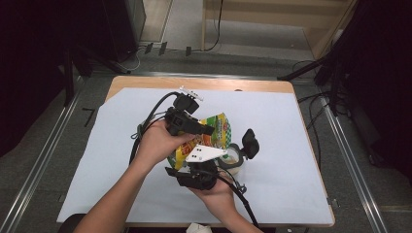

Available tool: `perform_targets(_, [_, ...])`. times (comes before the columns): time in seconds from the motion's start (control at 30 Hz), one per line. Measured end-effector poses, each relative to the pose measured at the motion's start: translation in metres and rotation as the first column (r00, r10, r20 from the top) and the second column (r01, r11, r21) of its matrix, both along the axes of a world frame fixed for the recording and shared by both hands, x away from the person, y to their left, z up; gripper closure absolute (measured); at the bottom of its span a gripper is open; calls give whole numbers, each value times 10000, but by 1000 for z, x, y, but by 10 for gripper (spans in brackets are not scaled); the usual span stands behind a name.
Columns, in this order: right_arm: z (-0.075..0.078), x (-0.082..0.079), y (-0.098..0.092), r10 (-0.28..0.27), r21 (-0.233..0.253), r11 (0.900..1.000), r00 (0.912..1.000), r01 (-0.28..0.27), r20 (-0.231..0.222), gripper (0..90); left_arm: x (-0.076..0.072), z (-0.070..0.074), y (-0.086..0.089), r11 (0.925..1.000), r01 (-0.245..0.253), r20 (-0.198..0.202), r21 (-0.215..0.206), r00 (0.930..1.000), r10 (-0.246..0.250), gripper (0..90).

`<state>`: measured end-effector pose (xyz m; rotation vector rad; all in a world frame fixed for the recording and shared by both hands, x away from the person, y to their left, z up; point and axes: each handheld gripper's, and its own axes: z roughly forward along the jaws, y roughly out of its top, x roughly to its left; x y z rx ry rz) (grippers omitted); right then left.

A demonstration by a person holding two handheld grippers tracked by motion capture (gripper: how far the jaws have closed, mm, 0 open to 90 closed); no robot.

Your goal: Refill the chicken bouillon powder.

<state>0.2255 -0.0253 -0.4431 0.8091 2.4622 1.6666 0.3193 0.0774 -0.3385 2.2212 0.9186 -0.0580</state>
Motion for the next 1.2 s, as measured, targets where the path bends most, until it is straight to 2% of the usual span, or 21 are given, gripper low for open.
perform_targets(0.23, [0,1,-1,-13,65,10000,10000,13,-18,647,1,0,-2,10000,-71,-98,-4,9999,71,743])
perform_targets(0.4, [-2,2,-2,-48,3,10000,10000,48,-13,661,-3,1,-5,10000,-15,89,51,10000,14,742])
perform_targets(0.63, [-5,3,-3,-43,25,10000,9999,43,-111,665,-4,1,-7,9999,53,42,104,10000,-53,755])
perform_targets(0.8, [-3,3,-4,56,206,9998,9996,-50,-292,665,-5,2,-10,9998,101,196,150,9998,-104,746])
perform_targets(0.9, [0,2,-5,87,303,9995,9994,-77,-347,664,-1,1,-10,9999,57,76,156,10000,-58,745])
perform_targets(1.0, [-1,3,-7,89,195,9998,9992,-82,-399,664,2,-3,-10,9999,101,-133,108,9999,-100,746])
perform_targets(1.2, [0,3,-7,56,179,9998,9991,-48,-419,662,5,-3,-10,9999,119,-285,9,9995,-119,745])
